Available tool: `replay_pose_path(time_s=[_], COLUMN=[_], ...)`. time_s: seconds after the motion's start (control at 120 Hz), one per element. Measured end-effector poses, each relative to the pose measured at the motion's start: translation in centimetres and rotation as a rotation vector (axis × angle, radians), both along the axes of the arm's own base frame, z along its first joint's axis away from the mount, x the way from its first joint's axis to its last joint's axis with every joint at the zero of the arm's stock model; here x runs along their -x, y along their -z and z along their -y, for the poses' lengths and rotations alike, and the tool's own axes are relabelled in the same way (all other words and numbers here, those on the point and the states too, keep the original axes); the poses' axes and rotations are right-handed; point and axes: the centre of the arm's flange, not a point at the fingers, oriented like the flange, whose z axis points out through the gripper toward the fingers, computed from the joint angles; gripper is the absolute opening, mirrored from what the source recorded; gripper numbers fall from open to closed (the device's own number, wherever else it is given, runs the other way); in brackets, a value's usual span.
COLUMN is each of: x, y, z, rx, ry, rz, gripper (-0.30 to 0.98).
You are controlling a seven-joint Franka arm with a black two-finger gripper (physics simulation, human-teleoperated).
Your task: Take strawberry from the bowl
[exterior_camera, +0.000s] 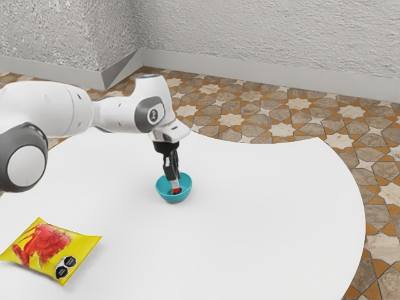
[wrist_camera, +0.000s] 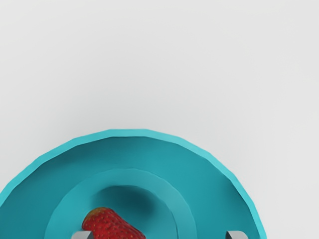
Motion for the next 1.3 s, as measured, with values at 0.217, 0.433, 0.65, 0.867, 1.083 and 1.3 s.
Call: replay_pose_path(time_s=[0.217,0.433,0.65,0.867,1.083,1.3], x=[-0.1,0.0,0.0,-0.3,-0.6,0.1], y=[1.2,2.1,3.4,4.2,4.1,1.2], z=[0.0,-0.6,-0.7,-0.7,-0.8,-0.9], rx=[0.003,-0.001,0.003,0.002,-0.005,-0.010], ry=[-0.001,-0.008,-0.010,-0.015,-0.023,-0.028], rz=[-0.003,-0.005,-0.017,-0.003,0.029,0.070], gripper=[0.29,0.28,0.28,0.23,0.09,0.08])
